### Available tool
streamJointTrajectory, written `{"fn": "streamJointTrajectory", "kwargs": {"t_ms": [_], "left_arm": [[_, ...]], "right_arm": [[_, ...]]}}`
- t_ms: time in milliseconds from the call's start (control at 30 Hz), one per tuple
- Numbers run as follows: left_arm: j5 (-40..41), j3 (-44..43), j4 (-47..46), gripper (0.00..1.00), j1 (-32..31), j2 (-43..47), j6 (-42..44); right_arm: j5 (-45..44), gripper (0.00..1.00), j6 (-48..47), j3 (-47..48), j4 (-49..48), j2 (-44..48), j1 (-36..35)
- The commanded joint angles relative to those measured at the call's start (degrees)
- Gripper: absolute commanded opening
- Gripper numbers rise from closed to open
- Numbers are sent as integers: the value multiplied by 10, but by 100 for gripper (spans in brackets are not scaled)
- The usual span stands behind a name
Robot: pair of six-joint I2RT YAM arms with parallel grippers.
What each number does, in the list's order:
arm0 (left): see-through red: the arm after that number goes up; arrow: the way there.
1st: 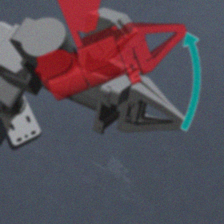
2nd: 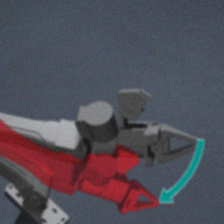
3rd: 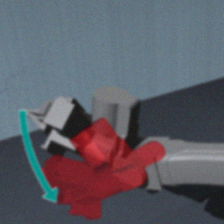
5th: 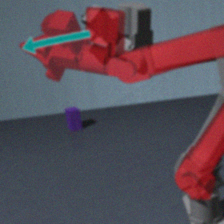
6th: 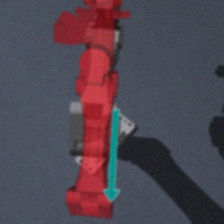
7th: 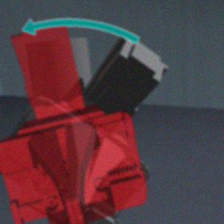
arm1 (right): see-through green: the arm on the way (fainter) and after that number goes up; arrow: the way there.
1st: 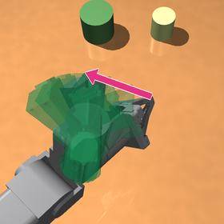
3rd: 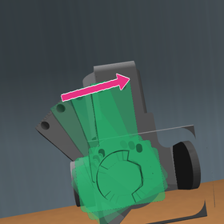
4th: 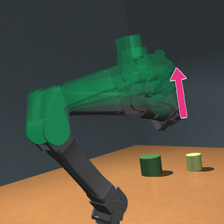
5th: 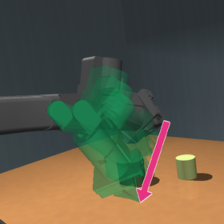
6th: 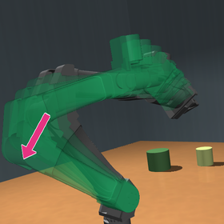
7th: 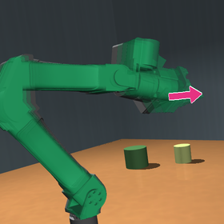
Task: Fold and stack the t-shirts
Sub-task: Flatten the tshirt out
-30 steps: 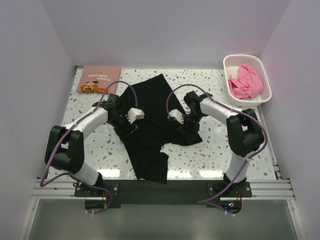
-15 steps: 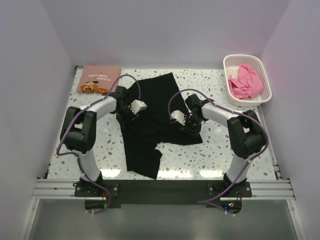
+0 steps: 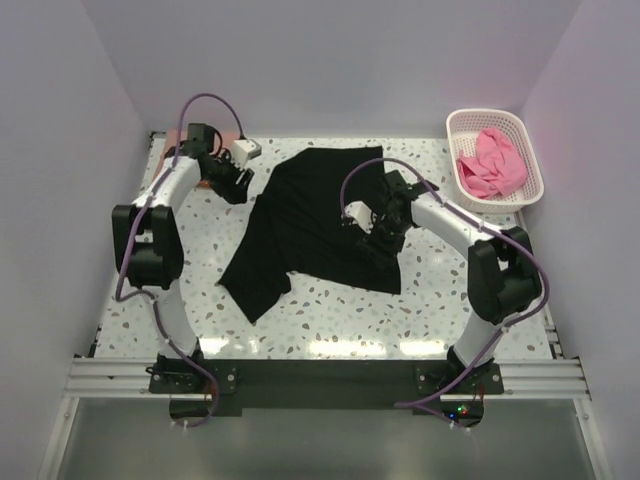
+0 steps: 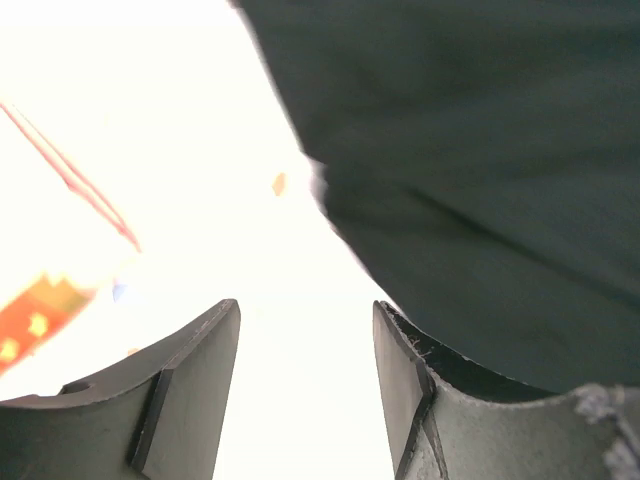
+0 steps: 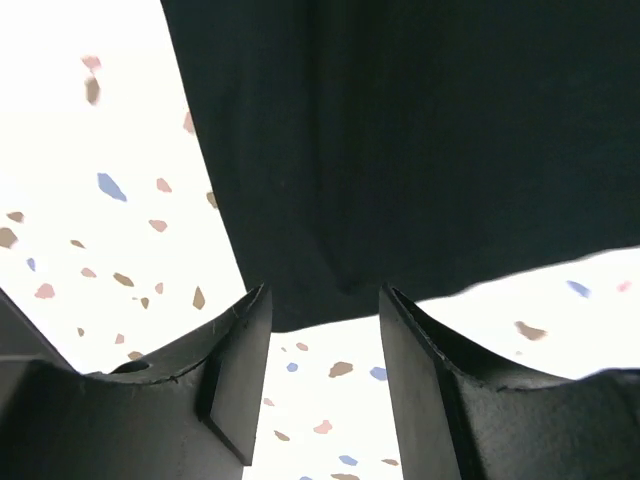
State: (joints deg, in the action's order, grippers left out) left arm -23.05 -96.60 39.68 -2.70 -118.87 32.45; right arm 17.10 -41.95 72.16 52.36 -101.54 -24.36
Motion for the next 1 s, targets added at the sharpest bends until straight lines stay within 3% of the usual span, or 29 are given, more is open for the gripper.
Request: {"fn": "streamJointTrajectory", "kwargs": {"t_ms": [0,167,367,500,767,967], "left_arm": [[-103,74,71,61,-10,163,81],[-130,249,110,63,-10,283,147],[-136,351,98,65,-10,372,157],[-129,362,105,65,-9,379,159],[-112,377,92,66,-9,377,160],[-104,408,137,70,-18,399,240]], "right_arm": [[51,51,35,54,49,62,-2],[8,49,33,-10,53,100,-63],[-57,43,38,-93,-18,106,-97],[-96,38,25,-134,-59,100,-97],[-124,38,9,-175,-95,79,-96],[-159,40,4,-202,-154,50,-96]]}}
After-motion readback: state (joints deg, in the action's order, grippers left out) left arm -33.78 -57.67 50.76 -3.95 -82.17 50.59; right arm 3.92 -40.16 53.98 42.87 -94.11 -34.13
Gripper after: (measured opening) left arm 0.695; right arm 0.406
